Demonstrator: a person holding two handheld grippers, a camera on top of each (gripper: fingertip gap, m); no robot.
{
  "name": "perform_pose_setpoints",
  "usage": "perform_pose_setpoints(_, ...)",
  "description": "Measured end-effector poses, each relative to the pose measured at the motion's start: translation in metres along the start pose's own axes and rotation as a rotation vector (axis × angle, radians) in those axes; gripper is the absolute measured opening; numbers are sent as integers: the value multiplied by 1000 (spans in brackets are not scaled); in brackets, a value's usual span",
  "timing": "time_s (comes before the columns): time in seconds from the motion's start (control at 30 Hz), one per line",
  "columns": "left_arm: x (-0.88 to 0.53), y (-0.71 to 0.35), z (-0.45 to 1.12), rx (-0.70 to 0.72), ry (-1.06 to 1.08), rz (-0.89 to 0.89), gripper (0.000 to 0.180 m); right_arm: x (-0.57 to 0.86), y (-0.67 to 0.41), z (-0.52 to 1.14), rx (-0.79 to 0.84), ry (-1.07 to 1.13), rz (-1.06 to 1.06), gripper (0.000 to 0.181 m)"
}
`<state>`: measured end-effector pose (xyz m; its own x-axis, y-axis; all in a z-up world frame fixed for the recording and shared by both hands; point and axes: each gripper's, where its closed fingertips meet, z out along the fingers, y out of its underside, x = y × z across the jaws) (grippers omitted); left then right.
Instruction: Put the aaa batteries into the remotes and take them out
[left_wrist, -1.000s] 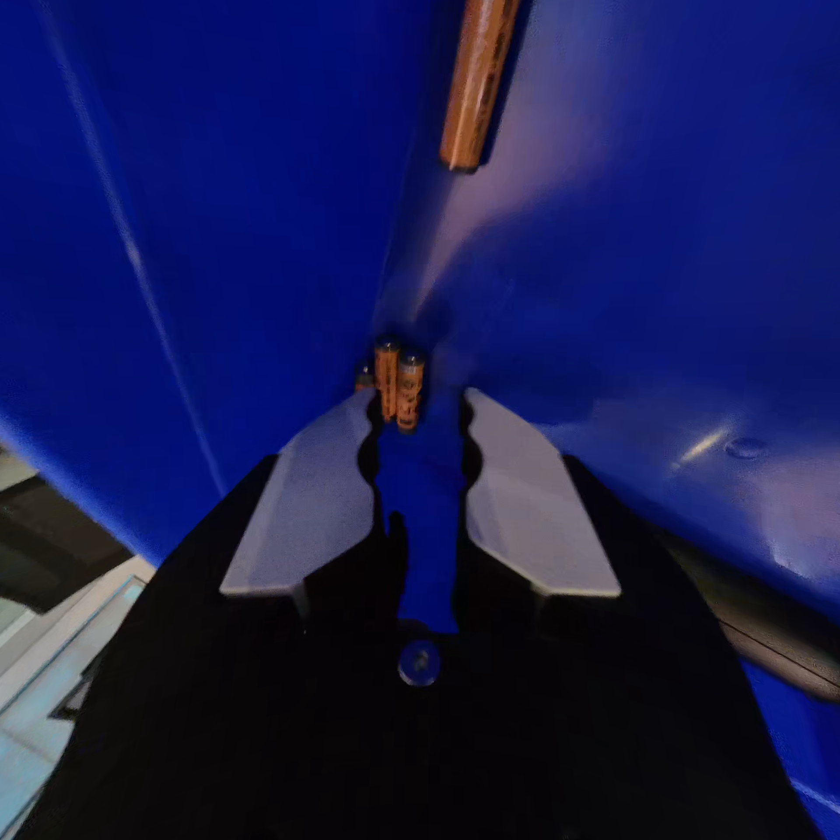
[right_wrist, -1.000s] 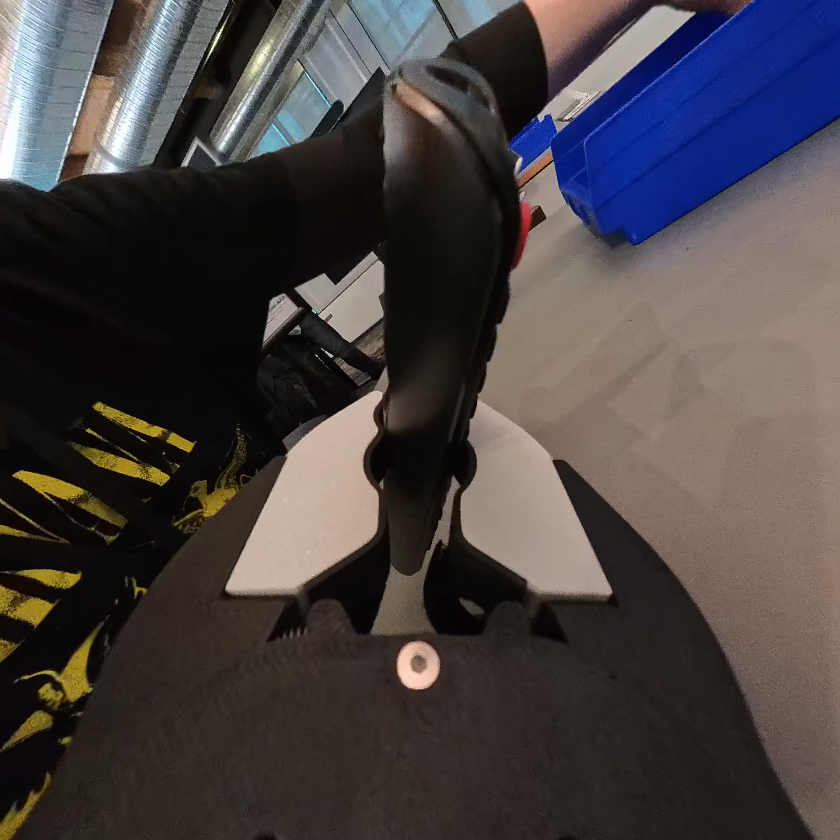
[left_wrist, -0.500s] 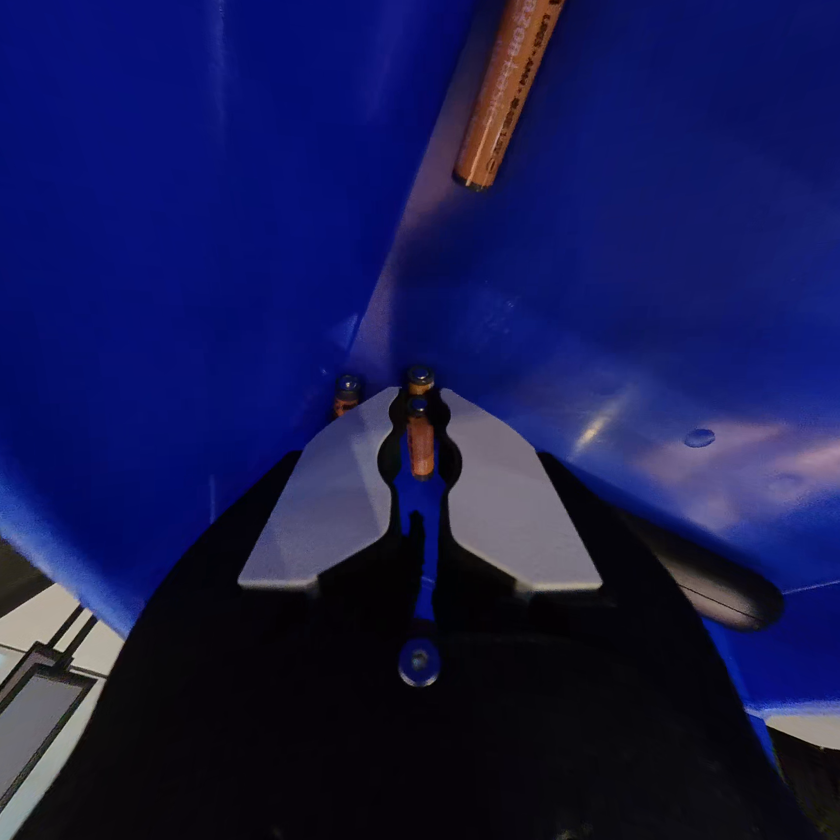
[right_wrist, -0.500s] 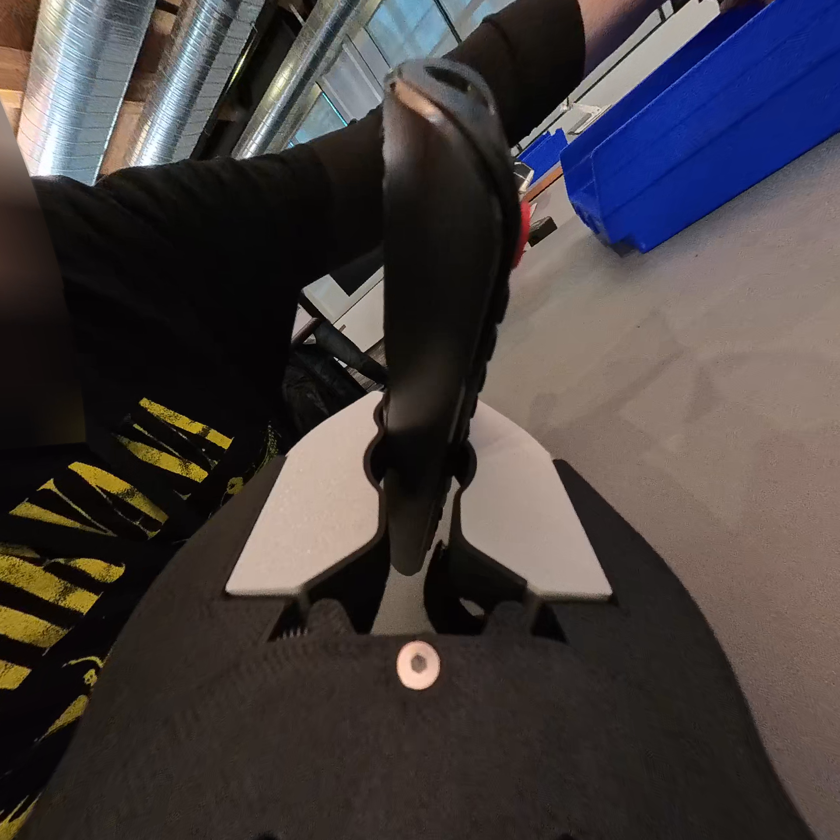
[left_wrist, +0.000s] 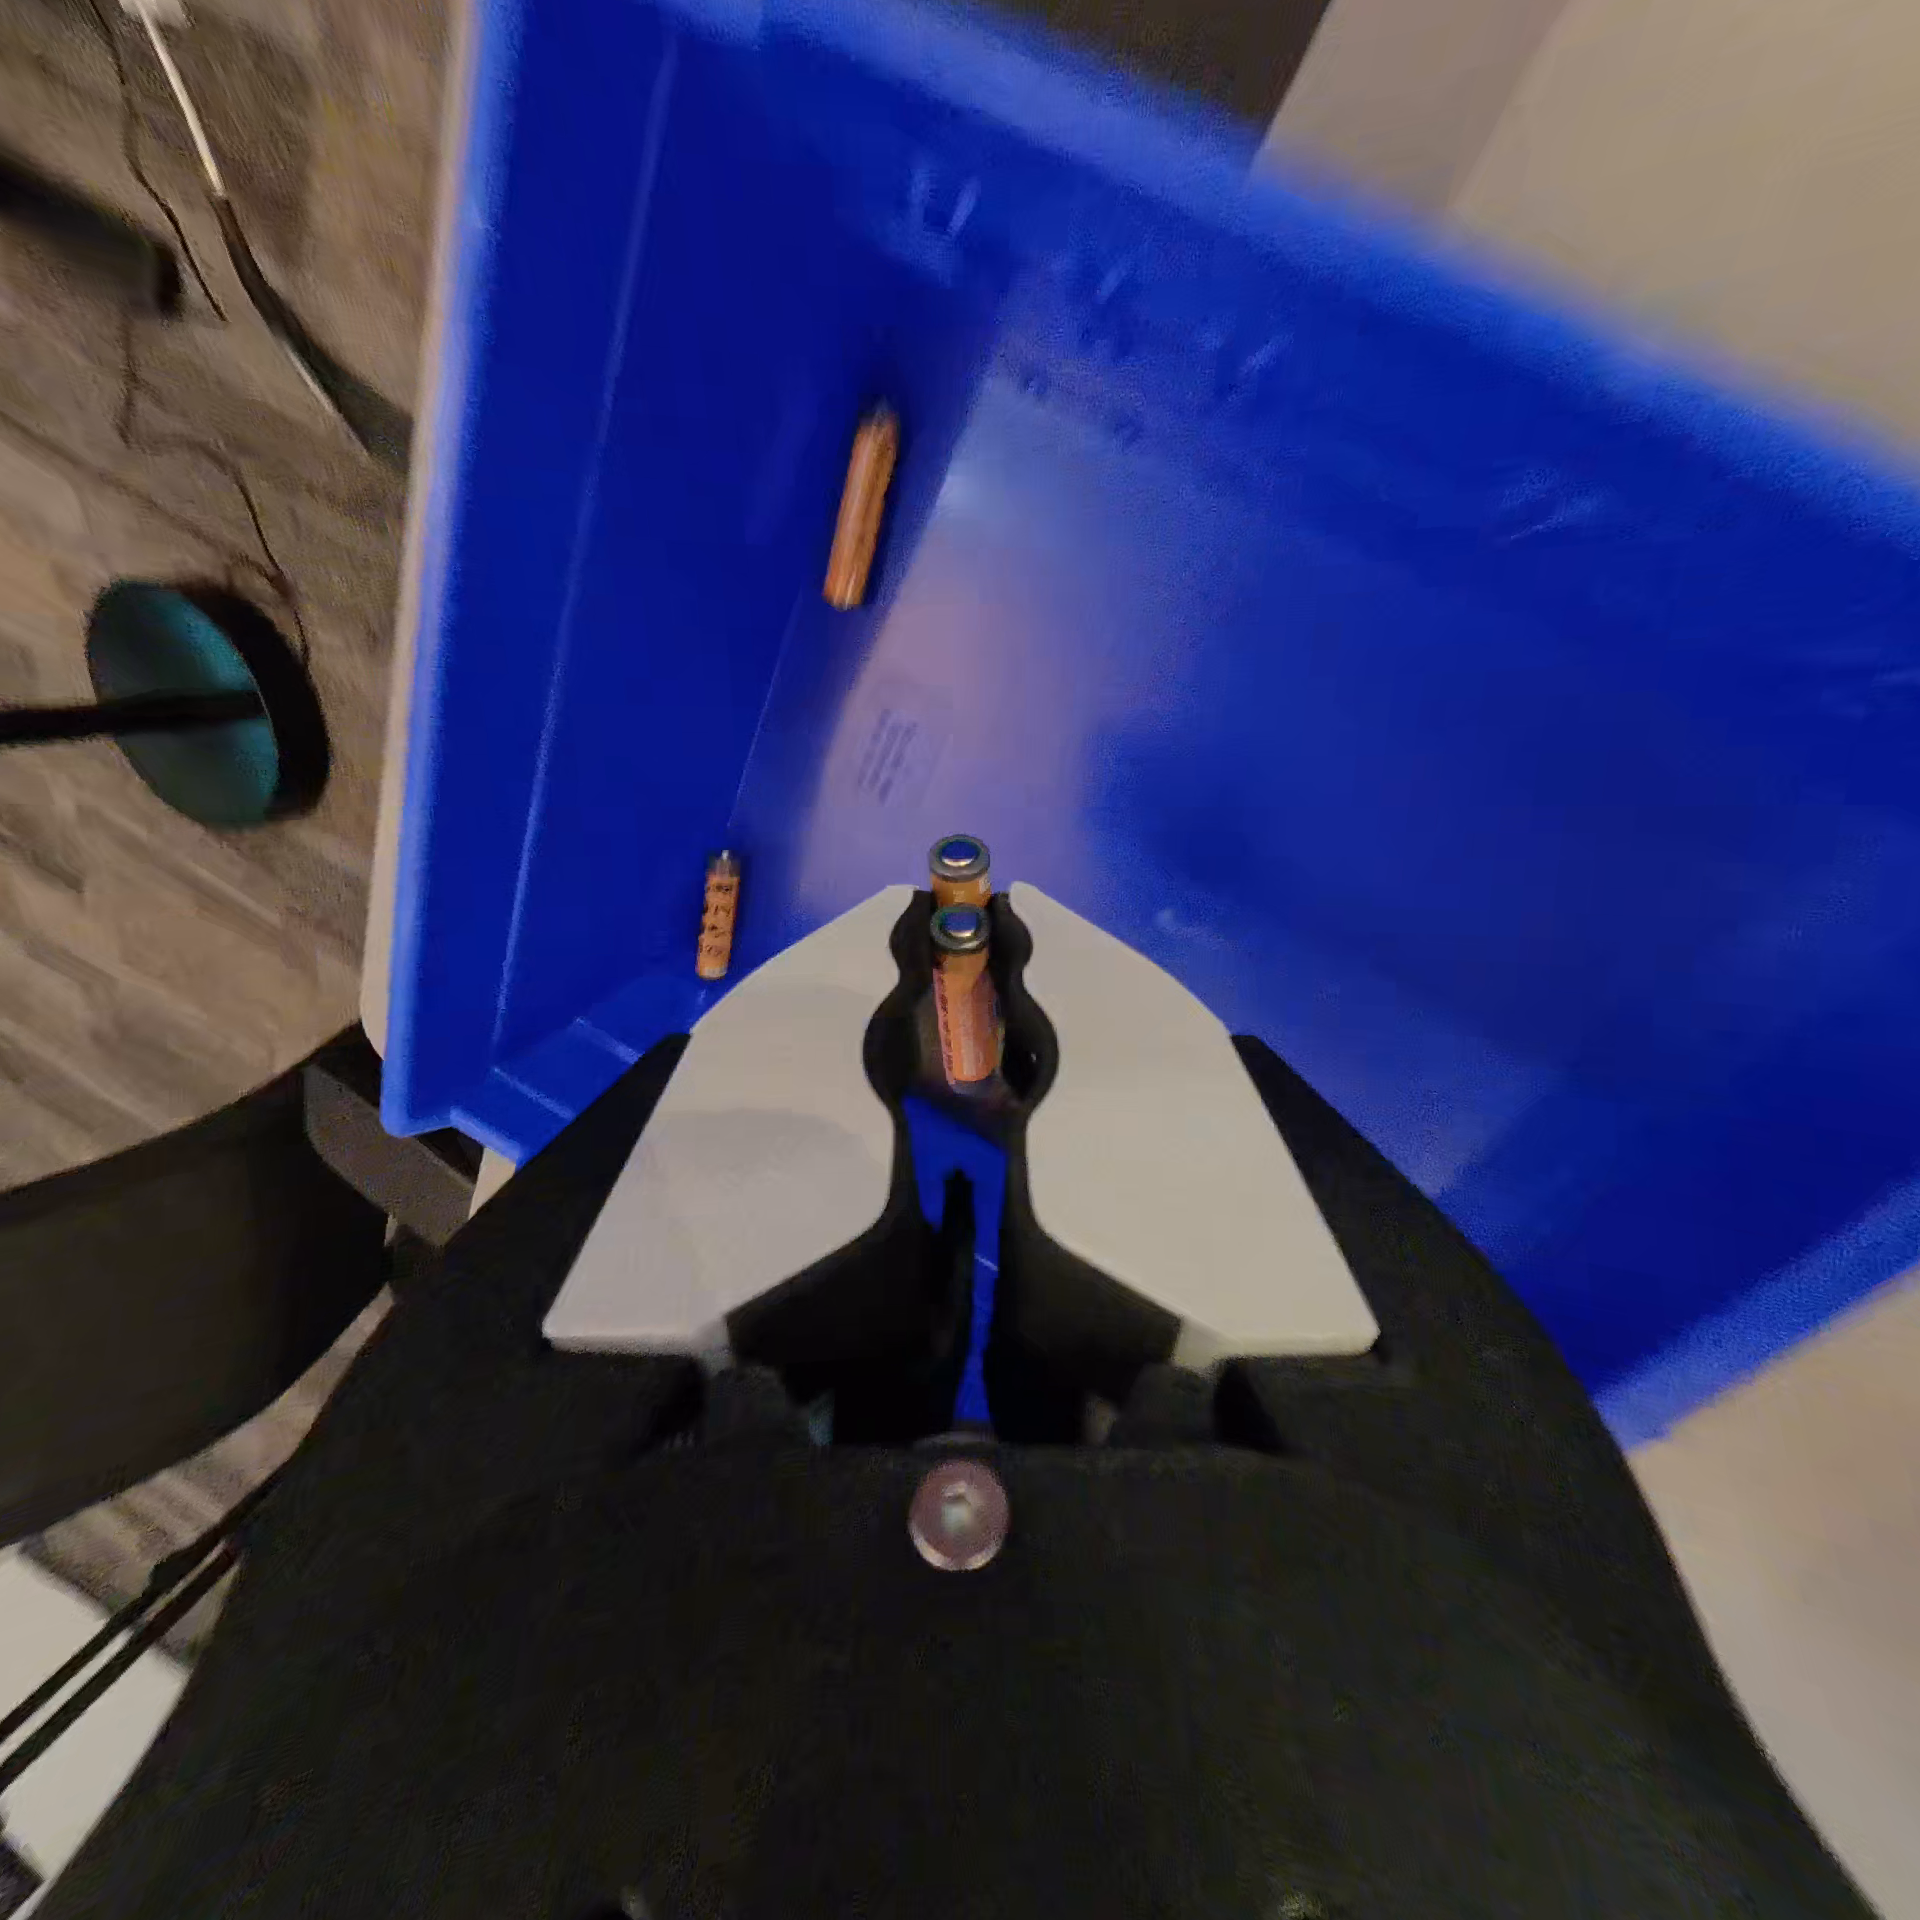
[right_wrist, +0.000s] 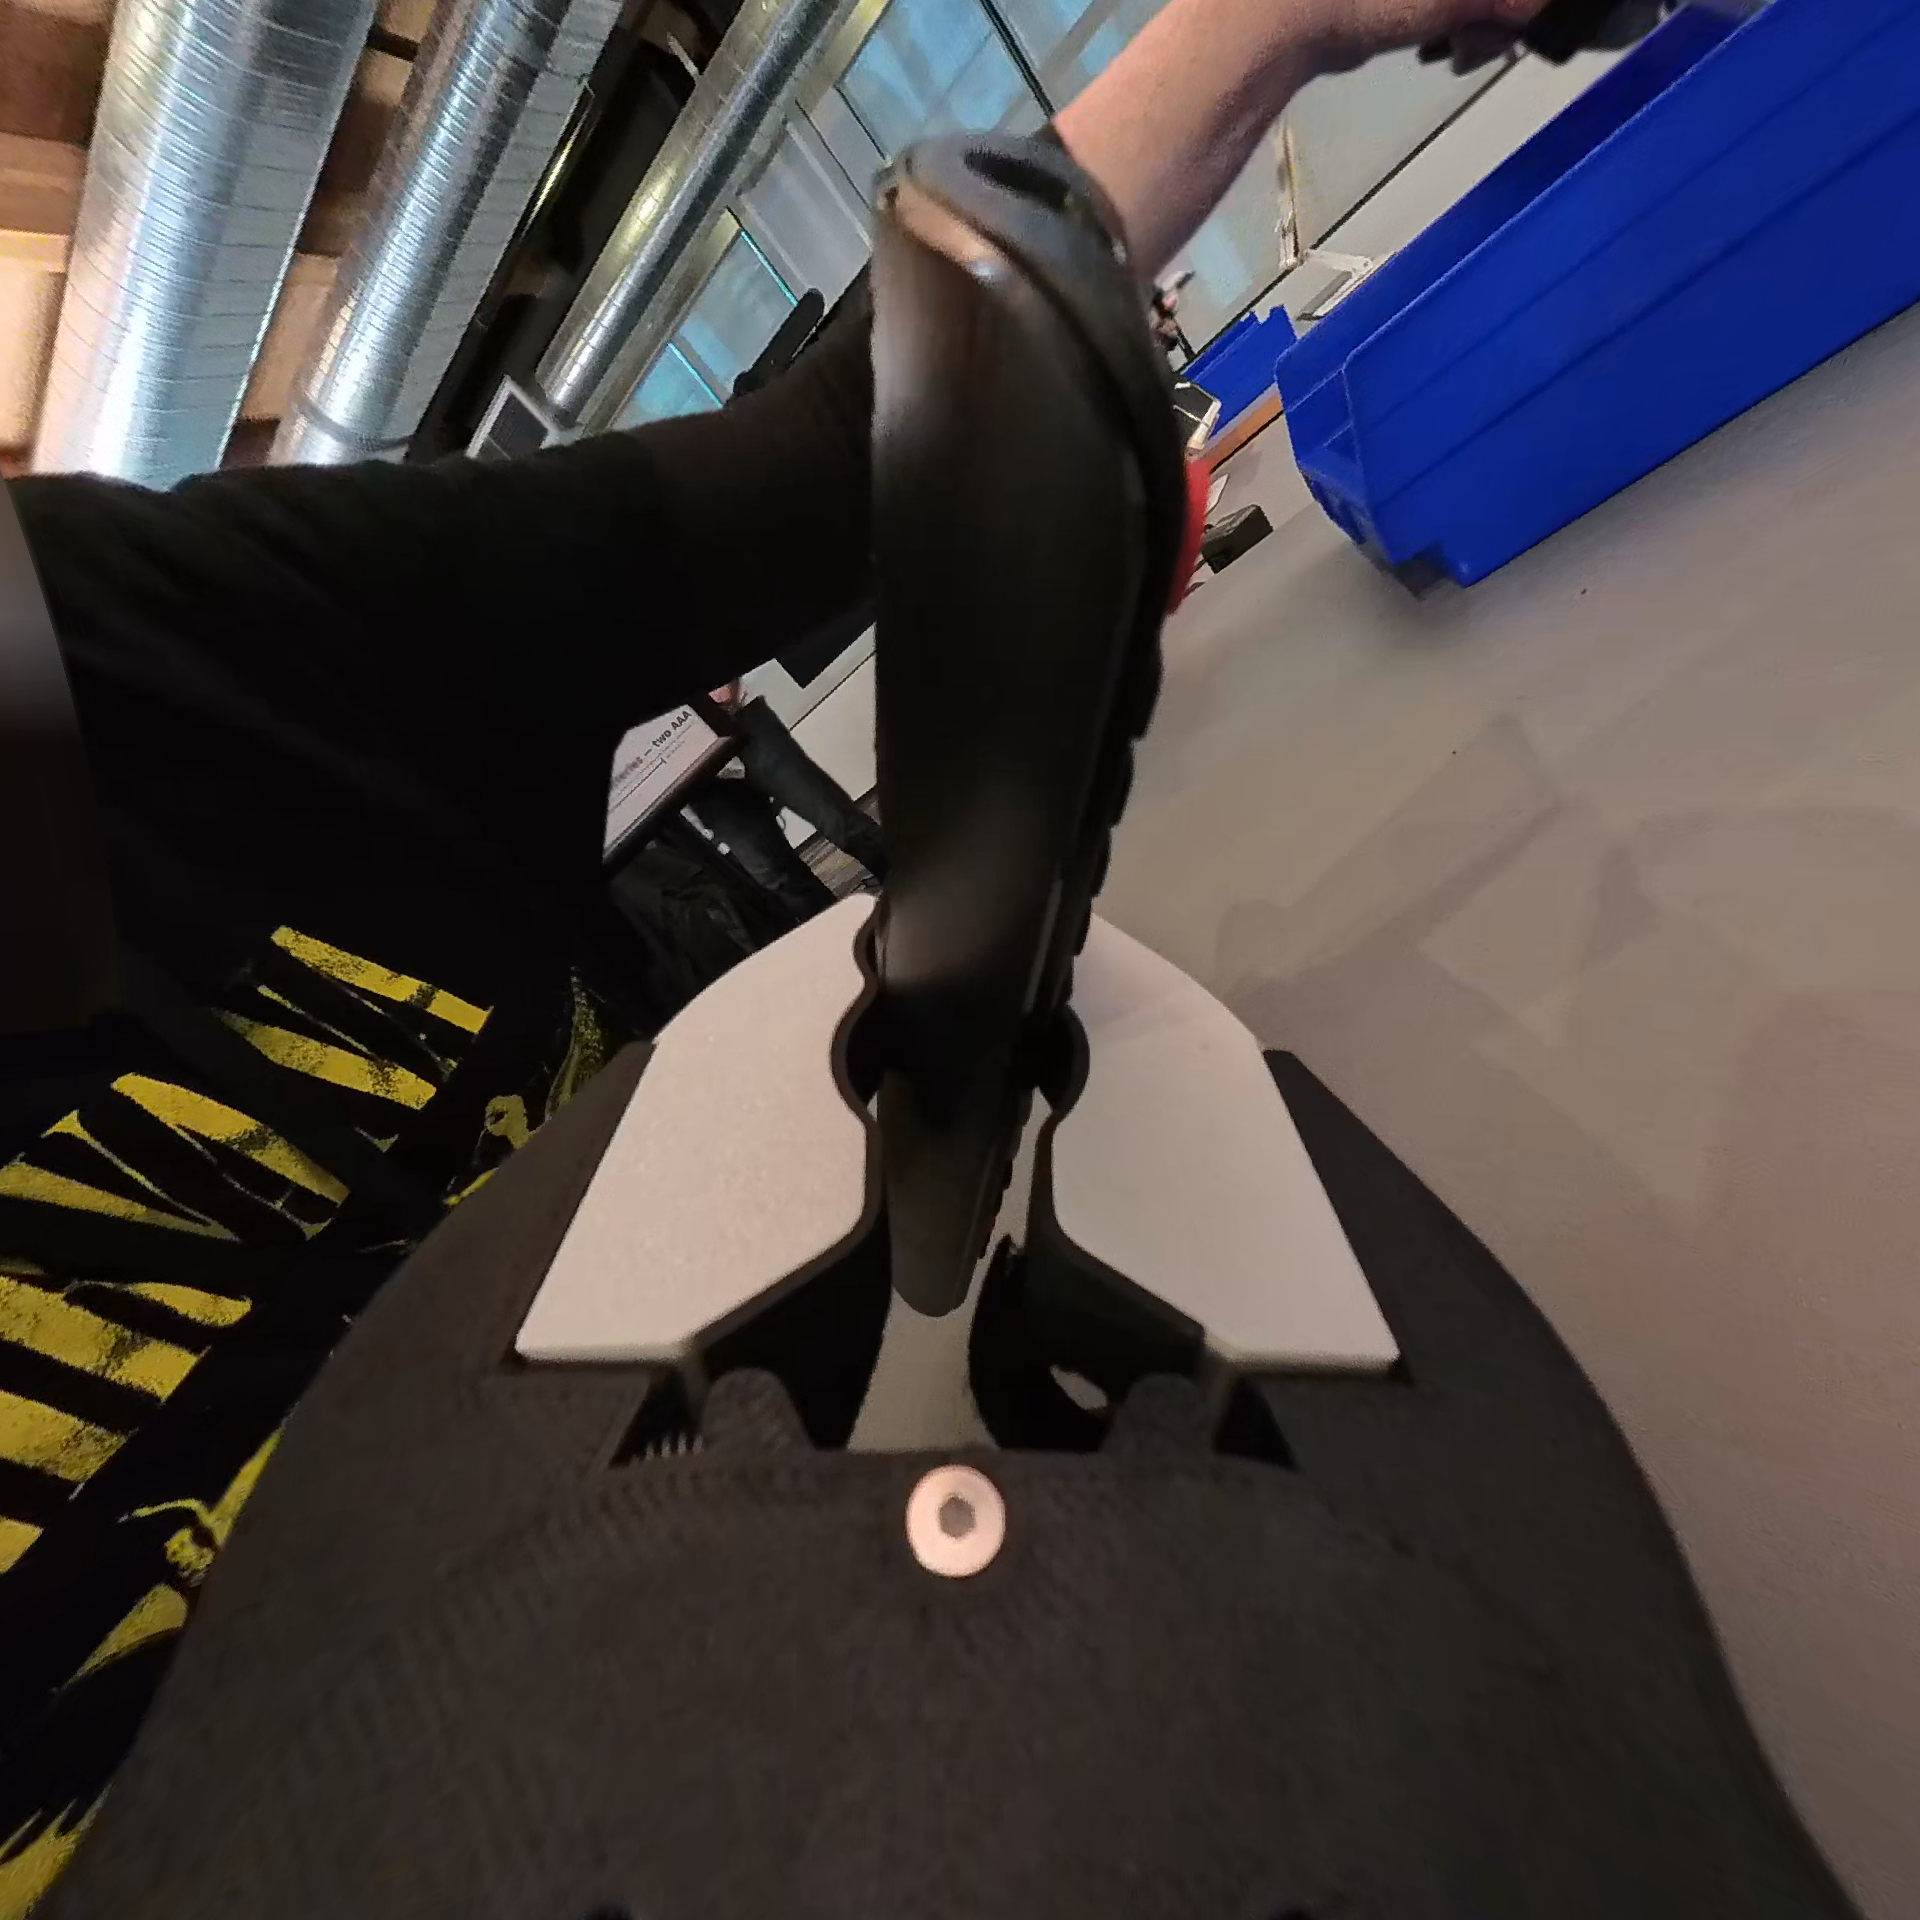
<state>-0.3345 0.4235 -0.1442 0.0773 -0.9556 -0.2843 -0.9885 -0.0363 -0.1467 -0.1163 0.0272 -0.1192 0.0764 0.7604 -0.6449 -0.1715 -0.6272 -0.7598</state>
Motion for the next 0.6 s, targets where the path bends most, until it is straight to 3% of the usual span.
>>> perform_pose_setpoints(0.23, 96, -66, -111, 286, 7, 67, 12, -3, -3, -4, 21, -27, 13, 25)
perform_pose_setpoints(0.4, 210, -123, -113, 321, 73, 133, 12, -2, 0, -11, -25, -19, -8, 25)
perform_pose_setpoints(0.6, 295, -169, -34, 263, 61, 162, 12, 3, -4, -21, -14, 7, -9, 25)
